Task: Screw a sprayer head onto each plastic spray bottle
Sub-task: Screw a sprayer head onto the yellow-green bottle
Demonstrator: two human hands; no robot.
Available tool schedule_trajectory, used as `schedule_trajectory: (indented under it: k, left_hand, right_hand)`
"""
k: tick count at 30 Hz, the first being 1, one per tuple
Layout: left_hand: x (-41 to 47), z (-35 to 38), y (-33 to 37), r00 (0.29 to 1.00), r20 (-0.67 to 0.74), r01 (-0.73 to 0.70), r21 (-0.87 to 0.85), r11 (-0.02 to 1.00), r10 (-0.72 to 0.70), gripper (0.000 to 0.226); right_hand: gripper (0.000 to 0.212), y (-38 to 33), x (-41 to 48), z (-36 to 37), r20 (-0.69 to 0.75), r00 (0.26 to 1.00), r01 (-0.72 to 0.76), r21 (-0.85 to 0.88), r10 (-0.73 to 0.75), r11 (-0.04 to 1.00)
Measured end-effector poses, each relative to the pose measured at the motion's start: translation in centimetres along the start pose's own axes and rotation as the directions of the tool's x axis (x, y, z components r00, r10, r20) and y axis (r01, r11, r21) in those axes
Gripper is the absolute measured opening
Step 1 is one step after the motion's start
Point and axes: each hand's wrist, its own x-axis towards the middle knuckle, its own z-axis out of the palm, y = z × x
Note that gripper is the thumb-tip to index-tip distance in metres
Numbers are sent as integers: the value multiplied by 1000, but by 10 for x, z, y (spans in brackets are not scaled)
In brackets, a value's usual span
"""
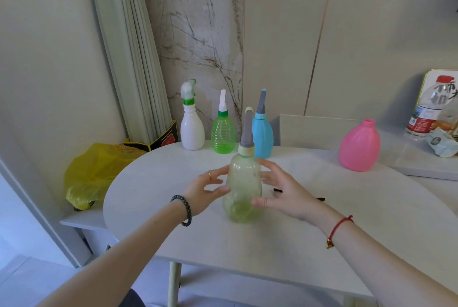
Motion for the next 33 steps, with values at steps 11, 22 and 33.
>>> schedule_trajectory:
  k: [11,22,33]
  left_hand:
    - [30,26,38,990,-110,-98,-122,988,85,44]
    - [198,110,90,991,-115,-89,-169,982,71,55]
    - [229,148,39,997,-71,-13,-141,990,3,58]
  right_hand:
    - [72,13,11,-11,-267,950,184,70,-159,980]
    - [68,36,85,-156,-514,857,24,-48,-45,999]
    - [72,107,107,-157,-462,885,-49,29,56,998]
